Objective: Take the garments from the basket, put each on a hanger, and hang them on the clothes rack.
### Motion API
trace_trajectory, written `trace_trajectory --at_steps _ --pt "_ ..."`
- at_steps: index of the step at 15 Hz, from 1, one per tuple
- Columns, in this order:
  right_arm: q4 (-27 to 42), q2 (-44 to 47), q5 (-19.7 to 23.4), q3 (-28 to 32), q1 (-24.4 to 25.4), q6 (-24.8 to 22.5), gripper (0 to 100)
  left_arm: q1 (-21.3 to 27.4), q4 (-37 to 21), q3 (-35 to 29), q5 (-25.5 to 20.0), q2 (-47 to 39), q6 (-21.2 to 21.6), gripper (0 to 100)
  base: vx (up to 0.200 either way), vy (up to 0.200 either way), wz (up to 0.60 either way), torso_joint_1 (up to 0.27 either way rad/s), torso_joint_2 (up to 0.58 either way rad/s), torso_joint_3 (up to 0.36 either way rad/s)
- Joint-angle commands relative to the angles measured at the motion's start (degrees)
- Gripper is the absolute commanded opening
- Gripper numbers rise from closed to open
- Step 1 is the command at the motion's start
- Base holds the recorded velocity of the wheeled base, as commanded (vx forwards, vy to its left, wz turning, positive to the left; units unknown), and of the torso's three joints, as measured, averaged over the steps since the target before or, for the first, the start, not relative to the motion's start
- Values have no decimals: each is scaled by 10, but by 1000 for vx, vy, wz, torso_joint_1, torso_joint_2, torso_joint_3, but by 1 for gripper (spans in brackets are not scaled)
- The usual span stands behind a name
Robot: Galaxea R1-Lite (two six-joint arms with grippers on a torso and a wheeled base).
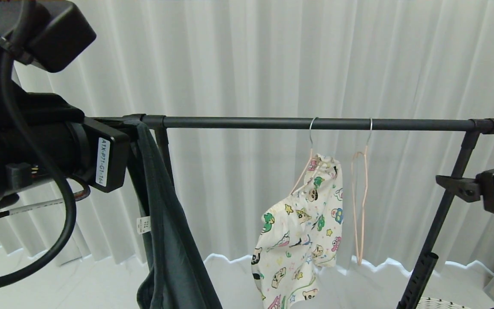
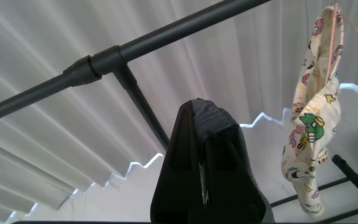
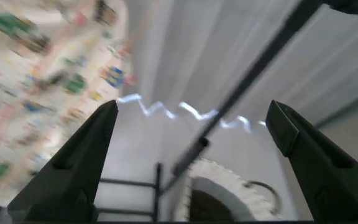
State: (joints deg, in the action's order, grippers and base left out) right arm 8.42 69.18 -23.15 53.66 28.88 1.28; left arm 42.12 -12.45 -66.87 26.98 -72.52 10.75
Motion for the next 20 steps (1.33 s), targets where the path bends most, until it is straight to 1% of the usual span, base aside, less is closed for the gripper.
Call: trace_trajectory --at_steps 1,2,3,4,6,7,9,10,13,17,20 --pt "-36 87 -2 13 58 36 100 0 0 1 0 9 1 0 0 0 0 0 0 0" --pt "-51 116 -3 21 74 50 100 0 0 2 0 11 0 0 0 0 0 0 0 0" --pt "-62 139 -5 32 79 58 100 0 0 1 0 12 0 0 0 0 0 0 0 0" --pt "-68 165 -6 48 81 70 100 -1 0 1 0 14 0 0 0 0 0 0 0 0" --pt "-68 191 -6 74 81 86 100 0 0 8 0 16 0 0 0 0 0 0 0 0" --pt "-64 199 -7 78 81 95 100 0 0 17 0 21 0 0 0 0 0 0 0 0" --pt "-61 207 -7 73 80 109 100 0 0 29 0 28 0 0 0 0 0 0 0 0" --pt "-48 209 -8 75 80 120 100 -1 0 32 0 30 0 0 0 0 0 0 0 0" --pt "2 193 -10 76 80 132 100 0 0 36 0 31 0 0 0 0 0 0 0 0" --pt "30 179 -10 76 79 140 100 0 0 36 0 31 0 0 0 0 0 0 0 0" --pt "39 179 -11 75 78 141 100 -1 0 35 0 31 -1 0 0 0 0 0 0 0"
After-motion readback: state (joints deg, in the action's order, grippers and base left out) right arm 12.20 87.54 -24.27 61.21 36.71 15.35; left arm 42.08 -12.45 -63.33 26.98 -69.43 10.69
